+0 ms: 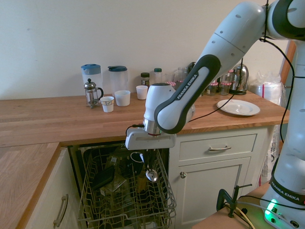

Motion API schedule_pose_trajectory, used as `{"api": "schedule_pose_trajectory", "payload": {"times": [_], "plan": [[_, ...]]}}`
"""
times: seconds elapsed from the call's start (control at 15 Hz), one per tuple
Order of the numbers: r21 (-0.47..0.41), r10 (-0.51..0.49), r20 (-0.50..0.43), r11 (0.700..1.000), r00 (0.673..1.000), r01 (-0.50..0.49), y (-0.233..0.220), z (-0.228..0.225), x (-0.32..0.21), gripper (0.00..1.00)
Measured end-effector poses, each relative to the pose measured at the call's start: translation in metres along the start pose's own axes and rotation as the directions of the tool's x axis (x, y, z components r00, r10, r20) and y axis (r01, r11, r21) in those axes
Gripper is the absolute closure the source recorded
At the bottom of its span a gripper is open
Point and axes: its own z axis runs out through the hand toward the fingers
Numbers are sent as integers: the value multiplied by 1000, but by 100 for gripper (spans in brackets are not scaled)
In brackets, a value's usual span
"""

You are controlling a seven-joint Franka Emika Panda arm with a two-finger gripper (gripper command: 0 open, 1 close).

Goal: Put the spoon in the dishwasher

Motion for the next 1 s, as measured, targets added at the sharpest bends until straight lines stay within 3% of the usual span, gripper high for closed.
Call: {"api": "schedule_pose_trajectory", "payload": {"times": [0.27, 0.73, 1.0], "plan": [[-36, 17, 14, 999, 1000, -16, -3, 22, 3, 100], [-36, 95, -79, 995, 992, -98, 18, 57, -44, 100], [-23, 158, -104, 987, 982, -161, 19, 92, -28, 100]]}}
